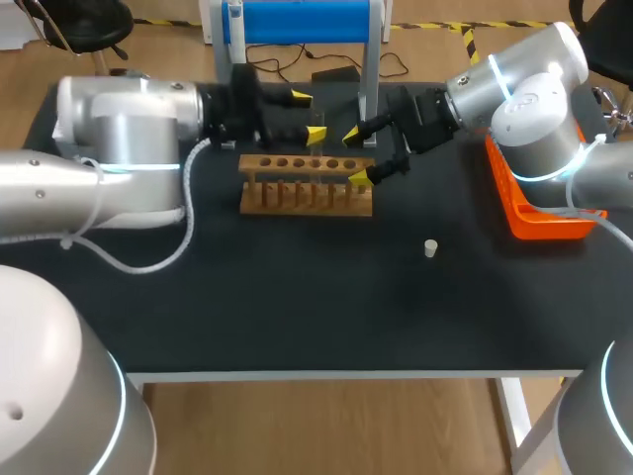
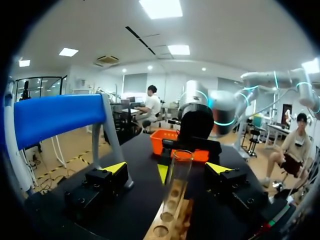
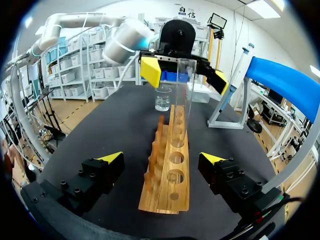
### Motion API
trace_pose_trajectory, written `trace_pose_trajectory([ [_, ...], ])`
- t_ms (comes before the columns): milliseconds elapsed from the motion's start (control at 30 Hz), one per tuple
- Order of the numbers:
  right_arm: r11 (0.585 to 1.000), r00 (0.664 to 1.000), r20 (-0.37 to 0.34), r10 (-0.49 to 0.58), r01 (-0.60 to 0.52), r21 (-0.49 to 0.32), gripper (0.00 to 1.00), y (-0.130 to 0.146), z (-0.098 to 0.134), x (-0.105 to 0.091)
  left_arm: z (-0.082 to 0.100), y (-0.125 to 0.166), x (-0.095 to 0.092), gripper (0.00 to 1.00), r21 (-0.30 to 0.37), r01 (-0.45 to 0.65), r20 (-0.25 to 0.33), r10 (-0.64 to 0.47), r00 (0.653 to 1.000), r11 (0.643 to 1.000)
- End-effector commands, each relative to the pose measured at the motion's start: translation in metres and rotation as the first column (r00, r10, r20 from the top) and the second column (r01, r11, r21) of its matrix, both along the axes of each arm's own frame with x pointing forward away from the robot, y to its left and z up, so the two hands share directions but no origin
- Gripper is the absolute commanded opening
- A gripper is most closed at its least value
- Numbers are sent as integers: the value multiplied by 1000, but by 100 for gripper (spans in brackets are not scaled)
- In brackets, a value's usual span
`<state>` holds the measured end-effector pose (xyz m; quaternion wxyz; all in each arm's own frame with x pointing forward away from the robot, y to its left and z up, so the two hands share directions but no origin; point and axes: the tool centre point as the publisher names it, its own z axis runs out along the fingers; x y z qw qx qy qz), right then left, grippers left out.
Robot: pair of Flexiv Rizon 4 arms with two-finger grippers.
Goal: Invert the test tube, pick up the pipette, mount the tip to pipette, aspirate from beaker and dispense into the tube, eject the tip, return the pipette, and cap with the stopper.
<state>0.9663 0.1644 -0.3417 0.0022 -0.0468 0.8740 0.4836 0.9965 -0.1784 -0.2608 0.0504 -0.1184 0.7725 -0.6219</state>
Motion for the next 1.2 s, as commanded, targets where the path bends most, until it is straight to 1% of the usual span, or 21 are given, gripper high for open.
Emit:
trace_pose_trajectory([
  [33, 1000, 1000, 0, 1, -1, 1, 100, 0, 0, 0, 15, 15, -5, 100, 38, 9, -10, -9, 1000, 999],
  [67, 1000, 1000, 0, 1, -1, 1, 100, 0, 0, 0, 18, 18, -5, 100, 50, 13, -7, -12, 1000, 999],
  [267, 1000, 1000, 0, 1, -1, 1, 100, 0, 0, 0, 31, 40, -9, 100, 73, 53, 6, -53, 999, 996],
  [467, 1000, 1000, 0, 1, -1, 1, 100, 0, 0, 0, 43, 66, -23, 100, 105, 53, -27, -50, 998, 993],
  [600, 1000, 1000, 0, 1, -1, 1, 100, 0, 0, 0, 54, 83, -39, 100, 133, 23, -55, -15, 998, 991],
  [767, 1000, 1000, 0, 1, -1, 1, 100, 0, 0, 0, 67, 112, -58, 100, 146, -63, -64, 73, 995, 987],
  [867, 1000, 1000, 0, 1, -1, 1, 100, 0, 0, 0, 71, 132, -65, 100, 166, -99, -73, 113, 991, 981],
  [900, 1000, 1000, 0, 1, -1, 1, 100, 0, 0, 0, 73, 136, -66, 100, 193, -107, -80, 125, 989, 975],
  [933, 1000, 1000, 0, 1, -1, 1, 100, 0, 0, 0, 74, 140, -67, 100, 203, -131, -89, 152, 984, 970],
  [1200, 1000, 1000, 0, 1, -1, 1, 100, 0, 0, 0, 74, 140, -67, 100, 203, -131, -89, 152, 984, 970],
])
